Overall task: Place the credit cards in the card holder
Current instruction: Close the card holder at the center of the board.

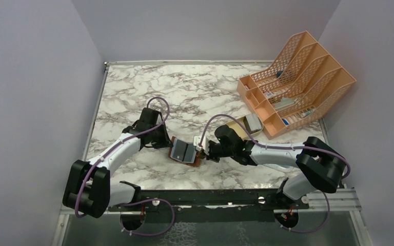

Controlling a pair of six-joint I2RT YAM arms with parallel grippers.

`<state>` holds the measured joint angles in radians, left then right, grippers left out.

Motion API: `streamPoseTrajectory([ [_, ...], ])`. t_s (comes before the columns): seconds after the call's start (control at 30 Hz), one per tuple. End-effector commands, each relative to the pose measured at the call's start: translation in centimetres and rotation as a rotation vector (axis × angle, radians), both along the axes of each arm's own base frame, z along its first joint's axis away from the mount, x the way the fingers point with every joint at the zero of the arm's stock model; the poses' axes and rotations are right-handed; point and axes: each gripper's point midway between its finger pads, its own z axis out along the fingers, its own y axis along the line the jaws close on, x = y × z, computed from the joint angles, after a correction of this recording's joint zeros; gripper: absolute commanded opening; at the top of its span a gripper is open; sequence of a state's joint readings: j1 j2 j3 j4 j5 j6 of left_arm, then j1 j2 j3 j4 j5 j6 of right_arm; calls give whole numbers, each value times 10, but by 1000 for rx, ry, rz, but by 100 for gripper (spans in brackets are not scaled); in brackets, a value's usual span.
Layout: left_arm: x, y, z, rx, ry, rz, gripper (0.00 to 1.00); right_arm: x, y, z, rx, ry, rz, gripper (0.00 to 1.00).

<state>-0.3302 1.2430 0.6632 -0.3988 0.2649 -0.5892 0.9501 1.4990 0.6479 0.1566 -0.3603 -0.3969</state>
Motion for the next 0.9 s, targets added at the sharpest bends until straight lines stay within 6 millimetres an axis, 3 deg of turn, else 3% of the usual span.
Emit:
streamPoseTrajectory([
  [0.0,15,12,5,61,-38,36,0,-10,18,16,83,-71,153,1],
  [0.33,16,16,5,74,-42,53,0,-27,22,31,186,-163,294,1],
  [0.6,17,12,8,50,-42,52,0,-21,20,37,215,-250,289,1],
  [0.73,15,3,13,-4,-39,39,0,-16,24,38,237,-275,274,1],
  [0.87,8,-23,28,-173,-45,-19,2,-15,27,36,248,-277,277,1],
])
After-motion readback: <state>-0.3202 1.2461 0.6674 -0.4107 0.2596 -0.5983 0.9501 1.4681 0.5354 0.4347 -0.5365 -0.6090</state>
